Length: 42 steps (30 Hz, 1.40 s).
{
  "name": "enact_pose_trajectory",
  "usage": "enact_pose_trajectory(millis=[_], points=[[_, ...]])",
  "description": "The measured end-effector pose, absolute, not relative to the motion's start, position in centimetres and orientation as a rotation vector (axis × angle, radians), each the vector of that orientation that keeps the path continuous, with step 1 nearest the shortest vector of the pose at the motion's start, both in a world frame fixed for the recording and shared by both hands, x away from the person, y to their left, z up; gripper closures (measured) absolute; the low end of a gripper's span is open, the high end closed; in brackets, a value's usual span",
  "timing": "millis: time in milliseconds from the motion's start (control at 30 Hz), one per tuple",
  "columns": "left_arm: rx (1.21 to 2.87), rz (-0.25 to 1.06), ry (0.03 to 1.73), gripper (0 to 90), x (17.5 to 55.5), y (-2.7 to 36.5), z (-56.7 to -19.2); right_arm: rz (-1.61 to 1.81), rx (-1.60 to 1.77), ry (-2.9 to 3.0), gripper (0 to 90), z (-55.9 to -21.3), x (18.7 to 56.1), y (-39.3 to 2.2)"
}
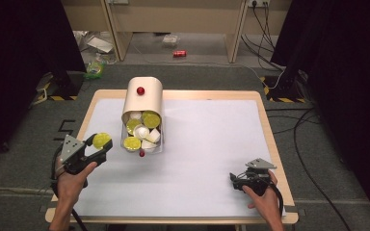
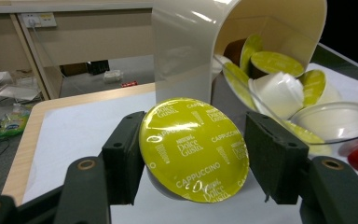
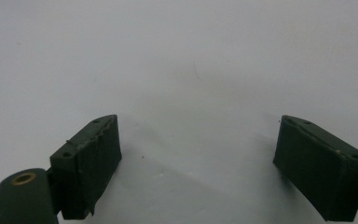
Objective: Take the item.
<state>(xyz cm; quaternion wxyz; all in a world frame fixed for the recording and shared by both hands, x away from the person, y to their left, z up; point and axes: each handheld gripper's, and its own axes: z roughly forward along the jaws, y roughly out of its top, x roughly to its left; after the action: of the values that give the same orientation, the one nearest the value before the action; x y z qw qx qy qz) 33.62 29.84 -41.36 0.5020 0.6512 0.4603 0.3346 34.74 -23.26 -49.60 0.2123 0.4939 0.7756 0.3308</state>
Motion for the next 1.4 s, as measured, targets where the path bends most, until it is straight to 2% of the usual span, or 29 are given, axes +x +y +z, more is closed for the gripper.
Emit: enact_pose_trajectory(millis=[867, 1400], points=[[1.615, 0.791, 1.198, 40.1, 34.6, 30.7, -46.6, 0.92, 1.372, 2.154, 14.8, -49.6, 34.7, -23.3], [1.695, 0.709, 1.251, 40.1, 35.1, 30.3, -49.2, 0.921, 1.372, 2.154, 14.8, -49.6, 34.7, -23.3]])
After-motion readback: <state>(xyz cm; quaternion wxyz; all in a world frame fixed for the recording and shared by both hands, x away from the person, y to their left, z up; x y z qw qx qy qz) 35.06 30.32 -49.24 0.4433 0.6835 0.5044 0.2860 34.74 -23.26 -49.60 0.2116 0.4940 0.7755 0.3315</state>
